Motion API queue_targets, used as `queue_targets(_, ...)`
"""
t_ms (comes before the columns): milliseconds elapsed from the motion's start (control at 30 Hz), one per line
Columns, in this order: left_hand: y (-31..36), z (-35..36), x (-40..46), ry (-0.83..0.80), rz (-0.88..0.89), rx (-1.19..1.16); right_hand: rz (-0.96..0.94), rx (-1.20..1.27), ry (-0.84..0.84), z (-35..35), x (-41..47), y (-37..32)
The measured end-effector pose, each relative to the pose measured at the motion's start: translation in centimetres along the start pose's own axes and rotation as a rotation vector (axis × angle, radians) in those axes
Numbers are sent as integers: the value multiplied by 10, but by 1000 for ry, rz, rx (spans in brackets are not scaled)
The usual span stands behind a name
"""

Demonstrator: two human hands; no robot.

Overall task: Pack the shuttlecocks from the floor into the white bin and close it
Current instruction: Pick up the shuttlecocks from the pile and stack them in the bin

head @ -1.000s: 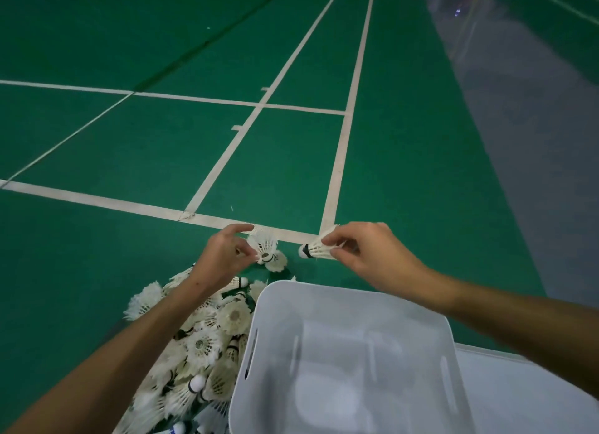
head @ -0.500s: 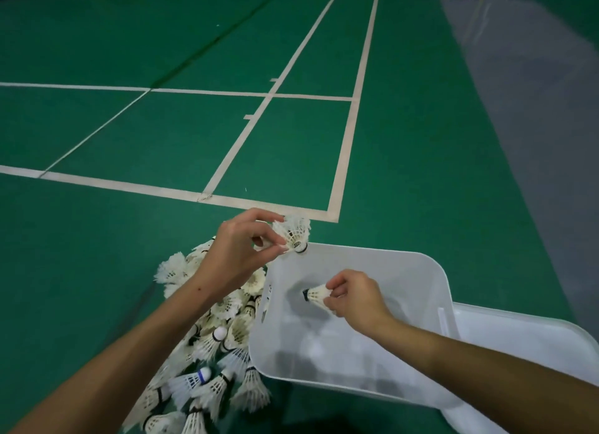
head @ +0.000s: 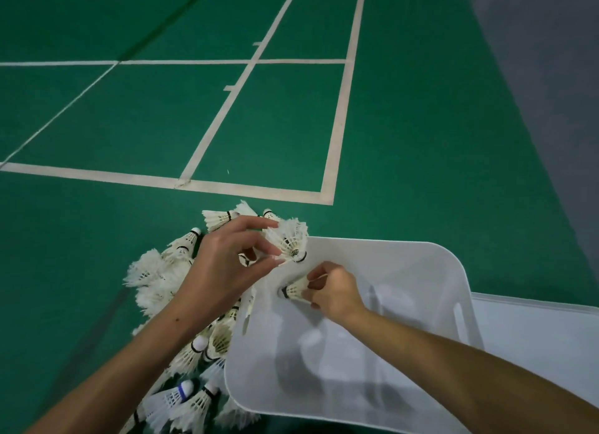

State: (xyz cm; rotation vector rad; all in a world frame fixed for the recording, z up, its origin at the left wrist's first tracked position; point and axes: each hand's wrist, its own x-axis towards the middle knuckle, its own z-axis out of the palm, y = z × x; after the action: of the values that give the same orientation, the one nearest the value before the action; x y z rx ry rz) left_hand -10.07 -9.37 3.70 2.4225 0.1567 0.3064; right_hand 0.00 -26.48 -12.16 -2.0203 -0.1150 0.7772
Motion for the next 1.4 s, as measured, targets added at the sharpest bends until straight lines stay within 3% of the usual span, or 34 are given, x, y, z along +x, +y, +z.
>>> queue_targets(200,8,18,4,-10,8,-30,-77,-14,78,-36,-28,-9)
queue_targets(300,16,22,-1,-34,14,5,-244,68,157,-65,-67,-29)
queue_targets(367,21,23,-4,-73,18,30,-456,-74,207,-82,-98,-43)
queue_targets(467,30,22,-10,-167,55,69,-765,-506,290,-93,-128,-58)
queue_targets(633,39,15,-16,-223,52,56,-910,-643,281,-95,-132,-59)
queue_targets(767,27,19,-19,-191,10,128,-838,-585,224,-93,-122,-37)
queue_targets(1067,0,38,-25,-253,-53,175,-230,-570,238,-78,-77,-1)
queue_targets(1400,-6,56,-22,-286,-3,288,-32,-259,100,-28,-29,12)
